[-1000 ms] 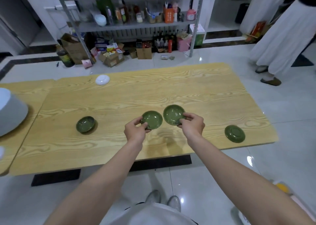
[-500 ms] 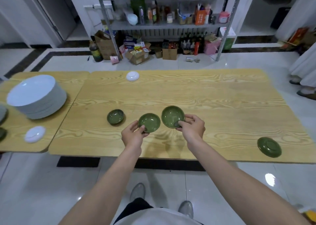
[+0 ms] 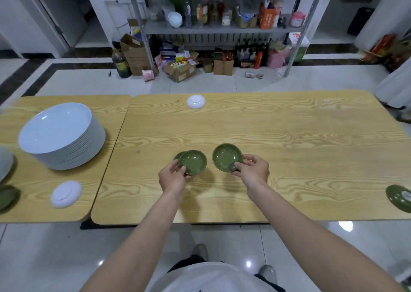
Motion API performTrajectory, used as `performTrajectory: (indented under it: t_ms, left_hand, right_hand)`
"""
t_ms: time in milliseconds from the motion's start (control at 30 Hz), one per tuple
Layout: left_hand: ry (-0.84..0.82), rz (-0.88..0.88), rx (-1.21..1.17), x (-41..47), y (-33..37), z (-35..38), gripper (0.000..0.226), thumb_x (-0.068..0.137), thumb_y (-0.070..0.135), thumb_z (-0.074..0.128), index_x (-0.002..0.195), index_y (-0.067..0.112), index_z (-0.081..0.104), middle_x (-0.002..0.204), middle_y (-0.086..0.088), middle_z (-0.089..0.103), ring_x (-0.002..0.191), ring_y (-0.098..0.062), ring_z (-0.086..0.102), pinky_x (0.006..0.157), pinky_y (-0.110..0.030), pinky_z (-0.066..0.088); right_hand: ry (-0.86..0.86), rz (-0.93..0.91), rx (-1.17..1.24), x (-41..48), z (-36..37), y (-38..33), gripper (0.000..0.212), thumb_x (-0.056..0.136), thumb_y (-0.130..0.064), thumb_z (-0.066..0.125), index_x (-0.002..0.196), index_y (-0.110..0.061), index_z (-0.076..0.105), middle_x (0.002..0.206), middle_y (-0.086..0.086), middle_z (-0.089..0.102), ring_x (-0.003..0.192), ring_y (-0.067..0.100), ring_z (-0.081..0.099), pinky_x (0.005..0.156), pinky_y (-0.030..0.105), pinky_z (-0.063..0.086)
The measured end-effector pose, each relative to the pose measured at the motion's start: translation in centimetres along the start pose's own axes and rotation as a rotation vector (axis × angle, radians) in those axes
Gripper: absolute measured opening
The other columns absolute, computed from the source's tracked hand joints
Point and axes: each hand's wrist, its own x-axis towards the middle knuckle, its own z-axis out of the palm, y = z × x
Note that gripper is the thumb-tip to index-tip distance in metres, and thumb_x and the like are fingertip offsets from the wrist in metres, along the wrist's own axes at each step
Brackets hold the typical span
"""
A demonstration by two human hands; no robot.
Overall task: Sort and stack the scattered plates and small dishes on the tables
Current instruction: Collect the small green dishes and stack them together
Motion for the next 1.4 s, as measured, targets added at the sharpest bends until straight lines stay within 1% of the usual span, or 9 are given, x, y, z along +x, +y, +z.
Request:
performTrajectory:
  t_ms: [233,367,533,667,833,967,1100,1300,1400]
  left_hand:
    - [-0.009,-0.019,0.118,4.8,-0.2,-1.1,0.043,0.091,-0.008,0.060,0.131,0.006,0.059,0.122,-0.005,0.064,0.074,-0.009,0.068,0.057,-0.020,0.057]
    - [-0.009,-0.009,0.185,6.2,-0.4,-1.0,0.044,0.091,-0.008,0.061,0.132,0.005,0.059,0.127,-0.009,0.062,0.092,-0.024,0.068,0.053,-0.016,0.055]
    - [-0.069,-0.019,0.249,7.3,-0.8,-0.8,0.044,0.091,-0.005,0.062,0.133,0.009,0.060,0.128,-0.004,0.061,0.069,-0.019,0.071,0.051,-0.013,0.052]
    - [-0.090,-0.015,0.252,7.9,-1.3,-0.7,0.045,0.090,-0.006,0.064,0.131,0.011,0.061,0.131,-0.004,0.062,0.070,-0.020,0.071,0.049,-0.009,0.049]
    - [-0.113,-0.075,0.178,8.4,-1.4,-0.7,0.045,0.090,-0.001,0.066,0.131,0.015,0.062,0.129,-0.001,0.064,0.044,-0.005,0.061,0.048,-0.006,0.044]
    - [-0.112,-0.061,0.196,8.6,-1.4,-1.3,0.045,0.089,-0.002,0.066,0.130,0.014,0.063,0.124,-0.002,0.067,0.043,-0.004,0.060,0.048,-0.006,0.044]
    - [-0.134,-0.053,0.257,8.9,-1.6,-2.0,0.046,0.088,-0.001,0.069,0.131,0.012,0.062,0.128,0.000,0.065,0.046,-0.007,0.062,0.048,-0.010,0.047]
    - [-0.169,0.031,0.330,8.8,-1.7,-2.6,0.041,0.090,-0.002,0.065,0.129,0.012,0.063,0.120,-0.001,0.069,0.047,-0.005,0.062,0.052,-0.008,0.046]
    - [-0.192,0.066,0.377,8.8,-1.5,-2.9,0.040,0.092,-0.002,0.063,0.129,0.012,0.064,0.123,-0.004,0.068,0.048,-0.005,0.063,0.053,-0.008,0.047]
  right_hand:
    - [0.046,0.019,-0.010,0.3,3.5,1.0,0.026,0.081,0.014,0.069,0.088,-0.011,0.064,0.091,0.008,0.068,0.073,0.019,0.070,0.061,0.029,0.060]
    - [0.073,0.034,-0.033,0.8,4.2,1.3,0.027,0.081,0.013,0.069,0.086,-0.013,0.064,0.093,0.009,0.068,0.074,0.019,0.070,0.058,0.027,0.059]
    - [0.090,0.055,-0.062,1.5,5.0,1.5,0.029,0.081,0.012,0.070,0.082,-0.017,0.063,0.092,0.005,0.069,0.072,0.018,0.071,0.055,0.024,0.058]
    - [0.070,0.066,-0.084,1.8,6.3,1.6,0.029,0.081,0.010,0.071,0.082,-0.018,0.063,0.092,0.005,0.070,0.072,0.017,0.071,0.056,0.024,0.058]
    - [0.033,0.109,-0.106,2.0,8.5,2.0,0.026,0.081,0.011,0.071,0.087,-0.014,0.065,0.092,0.007,0.071,0.075,0.019,0.072,0.058,0.026,0.060]
    - [0.011,0.129,-0.110,2.1,10.3,2.2,0.027,0.081,0.012,0.070,0.084,-0.014,0.065,0.087,0.005,0.071,0.072,0.015,0.070,0.052,0.020,0.056]
    - [-0.013,0.149,-0.131,2.1,11.9,2.7,0.028,0.082,0.011,0.070,0.084,-0.016,0.064,0.089,0.005,0.069,0.073,0.015,0.069,0.054,0.022,0.057]
    - [-0.003,0.154,-0.209,2.8,13.7,3.5,0.031,0.082,0.010,0.071,0.080,-0.020,0.062,0.089,0.006,0.071,0.073,0.018,0.071,0.053,0.024,0.057]
    - [0.014,0.149,-0.260,3.2,14.3,3.9,0.031,0.081,0.009,0.071,0.079,-0.022,0.064,0.090,0.006,0.073,0.075,0.020,0.071,0.066,0.033,0.062]
